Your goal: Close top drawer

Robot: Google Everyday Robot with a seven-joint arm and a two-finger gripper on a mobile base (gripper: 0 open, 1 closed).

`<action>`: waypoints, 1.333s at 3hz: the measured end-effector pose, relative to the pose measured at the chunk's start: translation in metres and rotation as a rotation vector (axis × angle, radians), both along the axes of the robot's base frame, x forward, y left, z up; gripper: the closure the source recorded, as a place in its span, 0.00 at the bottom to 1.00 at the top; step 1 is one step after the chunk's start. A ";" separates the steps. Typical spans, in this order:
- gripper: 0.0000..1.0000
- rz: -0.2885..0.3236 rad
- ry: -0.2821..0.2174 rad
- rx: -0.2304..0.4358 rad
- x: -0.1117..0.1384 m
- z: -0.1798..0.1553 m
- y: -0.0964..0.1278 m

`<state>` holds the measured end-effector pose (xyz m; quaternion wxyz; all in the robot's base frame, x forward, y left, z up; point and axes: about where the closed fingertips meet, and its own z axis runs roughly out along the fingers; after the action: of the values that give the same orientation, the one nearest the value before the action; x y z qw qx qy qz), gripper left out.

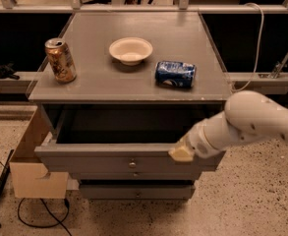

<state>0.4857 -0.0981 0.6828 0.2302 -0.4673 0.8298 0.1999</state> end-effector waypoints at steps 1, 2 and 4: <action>0.70 -0.004 -0.073 0.016 0.034 0.032 0.007; 0.47 -0.004 -0.073 0.017 0.033 0.032 0.007; 0.00 0.007 0.086 0.106 -0.052 0.014 0.007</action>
Offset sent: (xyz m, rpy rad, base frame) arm 0.0340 0.0070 0.0311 0.0162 -0.0723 -0.0036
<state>0.4341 -0.0912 0.6969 0.2178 -0.4484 0.8256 0.2643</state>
